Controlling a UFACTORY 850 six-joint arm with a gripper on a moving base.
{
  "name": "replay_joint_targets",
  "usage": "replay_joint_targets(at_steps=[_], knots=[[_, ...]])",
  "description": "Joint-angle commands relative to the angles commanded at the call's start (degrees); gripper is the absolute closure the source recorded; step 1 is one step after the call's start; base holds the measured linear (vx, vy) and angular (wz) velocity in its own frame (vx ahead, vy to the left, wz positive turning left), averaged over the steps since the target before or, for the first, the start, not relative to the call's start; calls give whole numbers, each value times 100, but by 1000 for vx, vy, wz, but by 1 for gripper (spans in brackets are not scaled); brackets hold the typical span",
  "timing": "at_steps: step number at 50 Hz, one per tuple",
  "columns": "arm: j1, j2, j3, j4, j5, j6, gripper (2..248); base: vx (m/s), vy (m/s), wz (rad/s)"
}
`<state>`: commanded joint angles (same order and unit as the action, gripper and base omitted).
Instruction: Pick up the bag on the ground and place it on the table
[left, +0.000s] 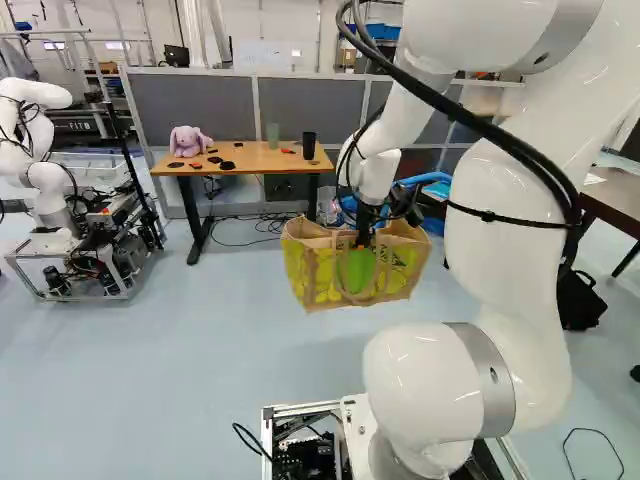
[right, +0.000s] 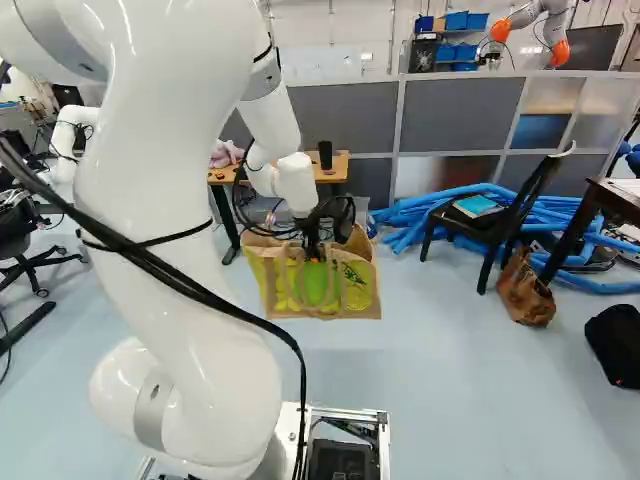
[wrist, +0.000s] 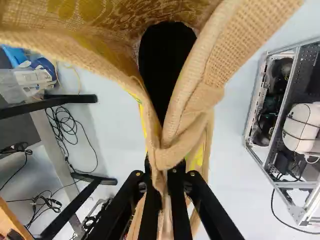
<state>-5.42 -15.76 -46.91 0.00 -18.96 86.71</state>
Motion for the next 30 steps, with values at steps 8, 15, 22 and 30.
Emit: replay_joint_targets(at_steps=[8, 15, 22, 30], knots=[[-3, 34, -133, 0, -206, 0, 227, 0, 0, 0], [6, 60, -253, 0, -406, 0, 227, 0, 0, 0], [19, 82, -376, 0, -622, 0, 227, 0, 0, 0], [34, 103, -521, 0, -876, 0, 227, 0, 0, 0]])
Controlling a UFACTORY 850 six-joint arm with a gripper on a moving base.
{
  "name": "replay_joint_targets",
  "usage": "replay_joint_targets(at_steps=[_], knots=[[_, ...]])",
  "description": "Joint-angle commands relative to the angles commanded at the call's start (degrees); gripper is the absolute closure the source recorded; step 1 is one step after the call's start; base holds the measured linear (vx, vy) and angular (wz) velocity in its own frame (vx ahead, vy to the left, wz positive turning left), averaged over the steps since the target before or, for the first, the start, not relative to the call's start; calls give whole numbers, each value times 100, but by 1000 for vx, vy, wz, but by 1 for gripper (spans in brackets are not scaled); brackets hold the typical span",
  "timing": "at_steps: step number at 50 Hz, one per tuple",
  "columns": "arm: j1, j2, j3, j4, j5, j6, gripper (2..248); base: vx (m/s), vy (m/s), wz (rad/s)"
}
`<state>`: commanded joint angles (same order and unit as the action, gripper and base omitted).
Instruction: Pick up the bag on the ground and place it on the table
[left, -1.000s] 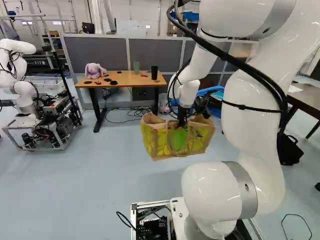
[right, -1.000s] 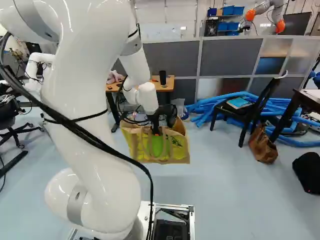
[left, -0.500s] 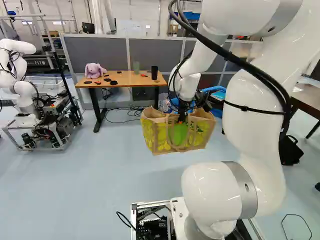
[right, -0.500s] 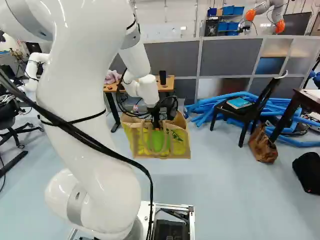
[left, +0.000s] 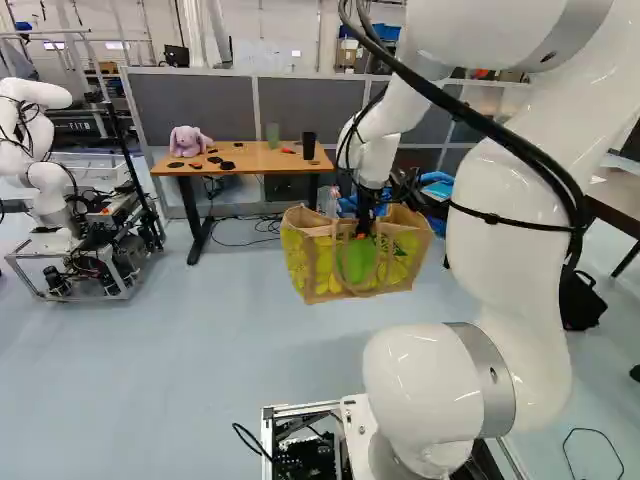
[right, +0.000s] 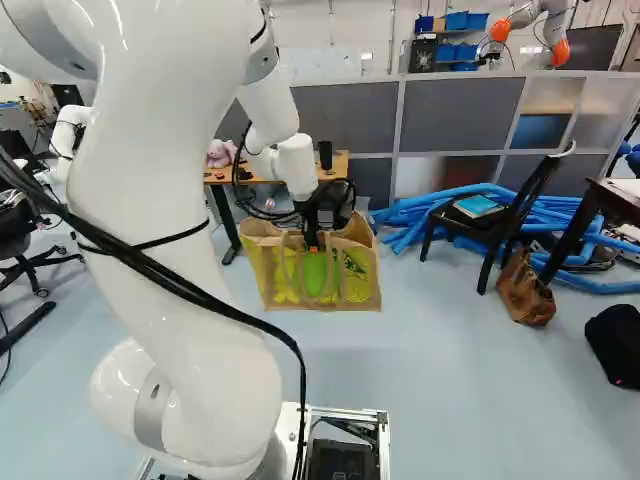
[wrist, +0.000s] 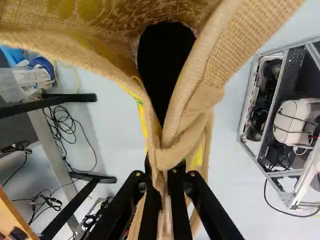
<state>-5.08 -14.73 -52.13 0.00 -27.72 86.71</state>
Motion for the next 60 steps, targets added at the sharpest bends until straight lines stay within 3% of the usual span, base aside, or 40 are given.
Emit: replay_joint_targets(at_steps=[60], knots=[[99, 33, -1230, 0, -1913, 0, 227, 0, 0, 0]])
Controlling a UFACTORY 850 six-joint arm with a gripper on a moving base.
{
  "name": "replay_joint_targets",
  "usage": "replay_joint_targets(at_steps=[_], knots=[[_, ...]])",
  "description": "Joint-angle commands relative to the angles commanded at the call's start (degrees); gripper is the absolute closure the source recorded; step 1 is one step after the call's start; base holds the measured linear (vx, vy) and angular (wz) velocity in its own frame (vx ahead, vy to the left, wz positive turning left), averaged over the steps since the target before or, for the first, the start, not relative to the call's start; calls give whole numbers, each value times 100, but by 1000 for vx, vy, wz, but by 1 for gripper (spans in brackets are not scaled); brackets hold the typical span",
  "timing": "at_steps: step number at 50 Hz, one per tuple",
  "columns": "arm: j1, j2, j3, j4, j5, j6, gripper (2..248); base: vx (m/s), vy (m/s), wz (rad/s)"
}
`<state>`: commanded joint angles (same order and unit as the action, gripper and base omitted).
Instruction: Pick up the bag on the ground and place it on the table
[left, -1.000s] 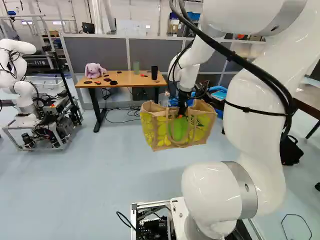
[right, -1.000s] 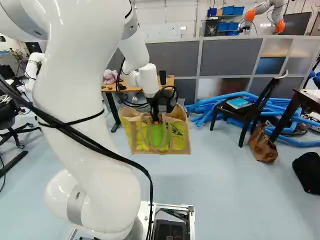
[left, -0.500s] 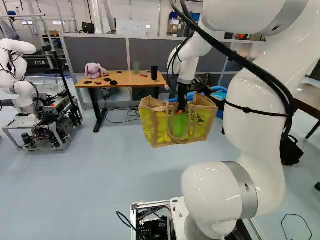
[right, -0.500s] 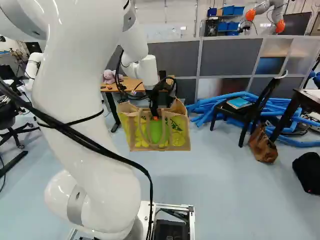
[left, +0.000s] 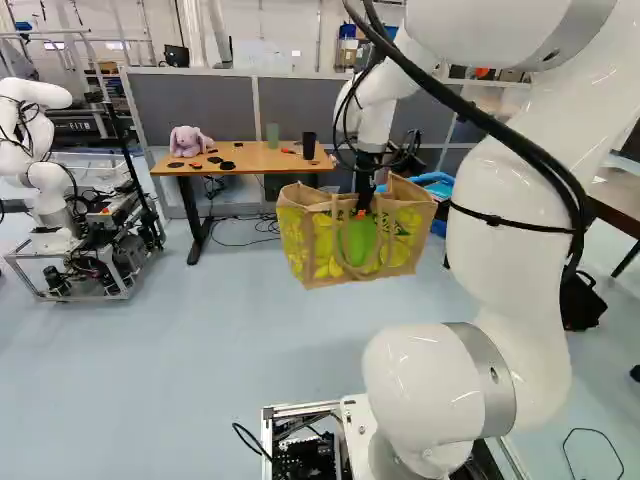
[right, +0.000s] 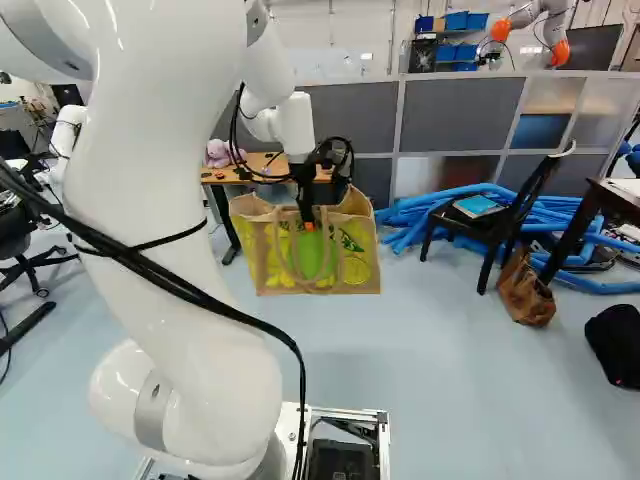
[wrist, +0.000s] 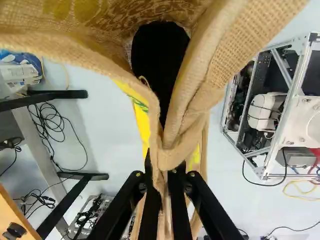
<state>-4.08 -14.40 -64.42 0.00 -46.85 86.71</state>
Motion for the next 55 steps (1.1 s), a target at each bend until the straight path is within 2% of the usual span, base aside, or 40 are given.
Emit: replay_joint_targets(at_steps=[55], knots=[[55, 197, -926, 0, -1753, 0, 227, 0, 0, 0]])
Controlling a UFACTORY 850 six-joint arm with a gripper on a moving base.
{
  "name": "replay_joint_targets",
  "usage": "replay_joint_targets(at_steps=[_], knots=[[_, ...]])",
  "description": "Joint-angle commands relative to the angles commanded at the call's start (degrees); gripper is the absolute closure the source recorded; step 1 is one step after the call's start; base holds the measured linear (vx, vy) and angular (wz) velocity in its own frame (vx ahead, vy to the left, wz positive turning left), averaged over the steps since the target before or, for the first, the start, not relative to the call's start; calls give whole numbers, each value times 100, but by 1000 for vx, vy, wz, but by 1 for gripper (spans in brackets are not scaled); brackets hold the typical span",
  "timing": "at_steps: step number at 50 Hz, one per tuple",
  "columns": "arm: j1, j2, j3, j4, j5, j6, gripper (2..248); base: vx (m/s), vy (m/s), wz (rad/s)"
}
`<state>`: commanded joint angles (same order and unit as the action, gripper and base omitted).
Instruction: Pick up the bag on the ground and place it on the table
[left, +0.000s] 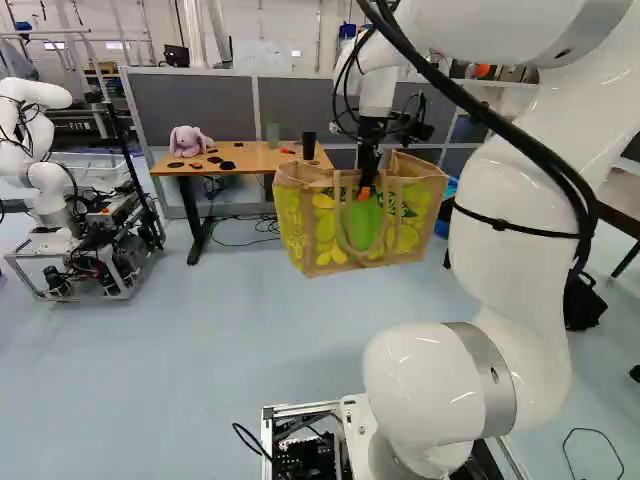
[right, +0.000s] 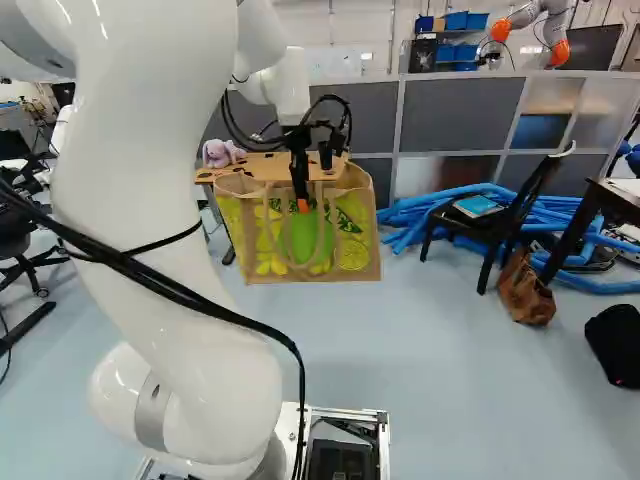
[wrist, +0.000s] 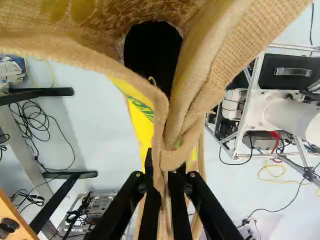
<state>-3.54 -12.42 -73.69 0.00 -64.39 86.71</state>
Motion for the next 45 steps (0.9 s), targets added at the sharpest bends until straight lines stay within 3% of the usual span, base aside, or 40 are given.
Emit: replay_joint_targets(at_steps=[12, 45], knots=[[11, -42, -229, 0, -282, 0, 227, 0, 0, 0], [35, -374, -781, 0, -311, 0, 227, 0, 0, 0]])
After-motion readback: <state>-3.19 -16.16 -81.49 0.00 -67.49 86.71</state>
